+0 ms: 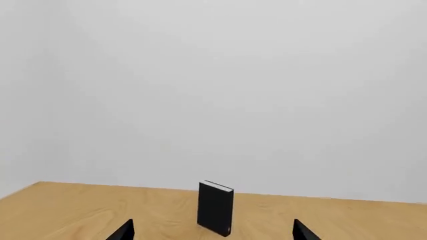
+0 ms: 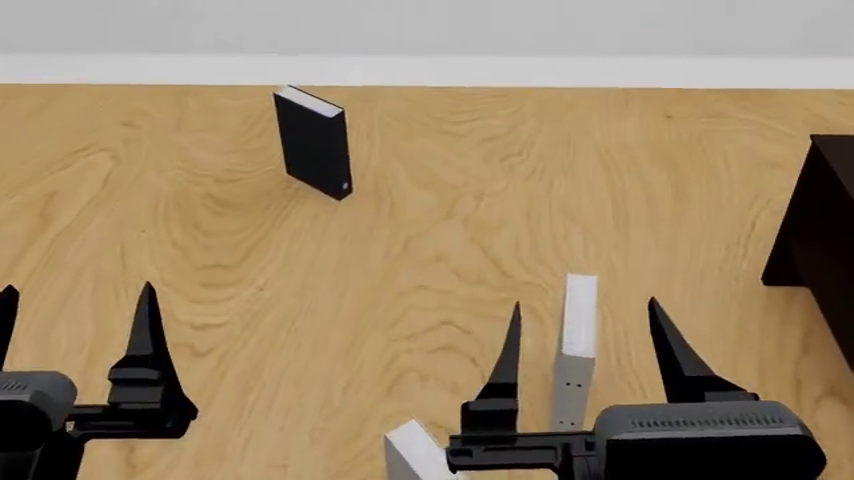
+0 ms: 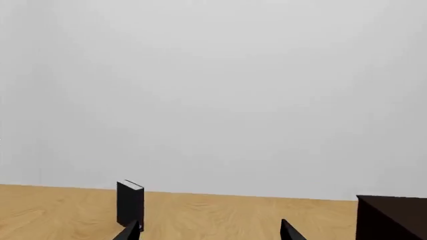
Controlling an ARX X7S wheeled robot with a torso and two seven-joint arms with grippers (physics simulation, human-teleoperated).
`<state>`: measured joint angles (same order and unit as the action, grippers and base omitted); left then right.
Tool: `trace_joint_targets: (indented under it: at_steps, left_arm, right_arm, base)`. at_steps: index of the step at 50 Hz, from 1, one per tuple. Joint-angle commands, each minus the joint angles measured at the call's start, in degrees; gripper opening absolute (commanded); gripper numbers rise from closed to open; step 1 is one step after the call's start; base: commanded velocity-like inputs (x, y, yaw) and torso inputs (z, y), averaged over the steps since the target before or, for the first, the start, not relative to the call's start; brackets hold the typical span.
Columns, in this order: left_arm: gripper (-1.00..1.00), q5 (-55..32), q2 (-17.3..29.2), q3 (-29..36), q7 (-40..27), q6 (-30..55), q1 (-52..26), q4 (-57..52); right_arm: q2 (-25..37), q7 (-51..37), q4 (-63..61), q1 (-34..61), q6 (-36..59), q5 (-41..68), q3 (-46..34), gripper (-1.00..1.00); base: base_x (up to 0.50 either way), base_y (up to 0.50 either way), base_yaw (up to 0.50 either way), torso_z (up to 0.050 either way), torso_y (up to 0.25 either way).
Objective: Pick up the book on the right and place it on the cabinet shelf.
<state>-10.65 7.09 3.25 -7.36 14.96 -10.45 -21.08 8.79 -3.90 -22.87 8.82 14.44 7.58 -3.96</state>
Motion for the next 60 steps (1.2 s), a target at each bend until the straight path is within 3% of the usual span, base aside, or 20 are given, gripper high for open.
trace_joint_targets:
  at_steps: [1,15,38,60]
  left_arm:
    - [1.0,0.33,0.62,0.99,-1.16,-0.22,-0.06,-0.73]
    - [1.0,1.2,1.29,2.0,-2.48,-1.11,-0.2,-0.45]
    - [1.0,-0.45,2.21,2.68,-2.99,-0.9,-0.24,-0.59]
    - [1.0,-1.48,3.14,3.08,-4.07,-0.1,-0.34,-1.69]
  right_arm:
    - [1.09,0.28,-0.02,0.4,0.33,0.19,-1.19,1.0]
    - [0.66,-2.74,-0.22,0.84,2.67,-0.13,-0.68,1.0]
    - [1.73,-3.59,-0.94,0.45,2.65,0.23,-1.63,1.0]
    - [2.37,-3.55,0.12,0.93,1.7,0.73,-3.13,1.0]
  base:
    - [0.5,-0.06,0.0,0.0,0.0]
    - [0.48,-0.1,0.0,0.0,0.0]
    - [0.0,-0.4,0.0,0.0,0.001]
    - [0.09,0.02,0.0,0.0,0.0]
